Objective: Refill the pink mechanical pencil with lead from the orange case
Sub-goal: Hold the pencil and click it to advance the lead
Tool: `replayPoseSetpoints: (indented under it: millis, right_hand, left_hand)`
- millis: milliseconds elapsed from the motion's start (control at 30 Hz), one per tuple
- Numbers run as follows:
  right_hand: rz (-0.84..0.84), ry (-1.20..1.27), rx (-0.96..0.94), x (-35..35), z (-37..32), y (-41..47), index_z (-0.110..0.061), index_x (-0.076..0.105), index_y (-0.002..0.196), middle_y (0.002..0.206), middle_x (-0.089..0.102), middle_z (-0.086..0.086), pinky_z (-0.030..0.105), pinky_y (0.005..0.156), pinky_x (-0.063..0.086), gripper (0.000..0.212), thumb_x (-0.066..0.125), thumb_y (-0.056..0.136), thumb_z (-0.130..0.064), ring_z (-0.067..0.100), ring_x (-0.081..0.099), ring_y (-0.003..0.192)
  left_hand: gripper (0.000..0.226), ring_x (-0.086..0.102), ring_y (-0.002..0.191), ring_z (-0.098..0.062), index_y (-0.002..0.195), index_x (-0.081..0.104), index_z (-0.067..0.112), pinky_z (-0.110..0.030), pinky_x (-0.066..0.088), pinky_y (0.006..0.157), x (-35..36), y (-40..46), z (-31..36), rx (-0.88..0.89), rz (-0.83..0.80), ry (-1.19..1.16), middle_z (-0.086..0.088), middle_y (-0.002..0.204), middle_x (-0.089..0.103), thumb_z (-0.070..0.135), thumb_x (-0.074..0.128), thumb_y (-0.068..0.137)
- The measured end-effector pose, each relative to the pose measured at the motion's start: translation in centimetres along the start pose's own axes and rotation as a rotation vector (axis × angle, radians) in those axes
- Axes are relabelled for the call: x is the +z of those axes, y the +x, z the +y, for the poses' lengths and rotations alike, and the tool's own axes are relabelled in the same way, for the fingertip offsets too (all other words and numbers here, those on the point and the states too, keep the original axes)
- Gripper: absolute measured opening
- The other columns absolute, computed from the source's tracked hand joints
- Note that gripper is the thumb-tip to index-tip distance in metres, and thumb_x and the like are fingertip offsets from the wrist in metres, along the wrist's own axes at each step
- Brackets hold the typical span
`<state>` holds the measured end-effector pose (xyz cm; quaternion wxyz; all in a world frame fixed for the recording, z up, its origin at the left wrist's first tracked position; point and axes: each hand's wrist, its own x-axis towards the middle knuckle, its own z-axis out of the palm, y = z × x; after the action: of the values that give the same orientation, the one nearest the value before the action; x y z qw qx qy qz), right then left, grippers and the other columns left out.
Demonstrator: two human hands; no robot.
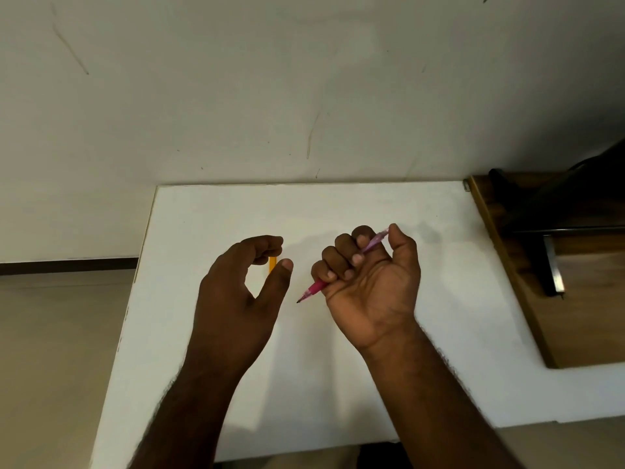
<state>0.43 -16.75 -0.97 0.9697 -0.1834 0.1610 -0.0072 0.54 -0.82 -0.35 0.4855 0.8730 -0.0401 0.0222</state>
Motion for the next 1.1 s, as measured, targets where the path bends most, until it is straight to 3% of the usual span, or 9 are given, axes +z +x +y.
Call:
replayPoseSetpoints:
  millis: [100, 267, 767, 900, 1100]
  right_hand:
    - [0.016, -0.025, 0.004, 0.0, -0.2, -0.1, -0.014, 0.049, 0.066, 0.056, 0.037, -0.002, 0.028, 0.052, 0.032, 0.045, 0.035, 0.095, -0.044, 0.014, 0.030, 0.047]
    - [0.034, -0.034, 0.004, 0.1, -0.9, 0.3, -0.014, 0.049, 0.067, 0.057, 0.036, -0.001, 0.028, 0.053, 0.031, 0.048, 0.035, 0.097, -0.049, 0.014, 0.030, 0.048]
    - [0.006, -0.048, -0.019, -0.1, -1.2, 1.9, -0.015, 0.048, 0.065, 0.057, 0.037, -0.001, 0.029, 0.053, 0.031, 0.046, 0.034, 0.096, -0.045, 0.015, 0.030, 0.048]
    - [0.062, -0.048, -0.013, 0.1, -1.6, 2.4, -0.014, 0.049, 0.065, 0.058, 0.037, -0.001, 0.028, 0.053, 0.030, 0.052, 0.035, 0.097, -0.053, 0.015, 0.029, 0.049]
    - [0.077, -0.030, 0.000, 1.5, -1.8, 4.3, -0.014, 0.052, 0.064, 0.057, 0.038, -0.001, 0.027, 0.052, 0.032, 0.048, 0.036, 0.095, -0.048, 0.015, 0.029, 0.047]
  left_hand:
    - [0.028, 0.057, 0.108, 0.009, 0.119, 0.066, 0.030, -0.019, 0.044, 0.080, 0.1, 0.0, 0.1, 0.009, 0.007, -0.006, 0.024, 0.113, 0.067, 0.036, 0.063, 0.092]
    - [0.028, 0.058, 0.108, 0.008, 0.119, 0.065, 0.030, -0.001, 0.037, 0.082, 0.3, 0.3, 0.0, 0.009, -0.010, 0.002, 0.024, 0.114, 0.066, 0.036, 0.063, 0.092]
    - [0.025, 0.061, 0.105, 0.003, 0.117, 0.065, 0.030, -0.001, 0.038, 0.080, 0.7, 1.5, -0.1, 0.061, 0.004, 0.003, 0.023, 0.113, 0.067, 0.038, 0.065, 0.093]
    - [0.024, 0.062, 0.104, 0.001, 0.116, 0.067, 0.027, -0.001, 0.038, 0.077, 0.4, 2.6, 0.2, 0.037, -0.016, 0.008, 0.020, 0.111, 0.068, 0.033, 0.065, 0.093]
    - [0.025, 0.063, 0.100, 0.000, 0.117, 0.067, 0.027, 0.002, 0.034, 0.080, 0.4, 5.6, 0.5, 0.040, -0.038, 0.042, 0.018, 0.110, 0.068, 0.036, 0.064, 0.093]
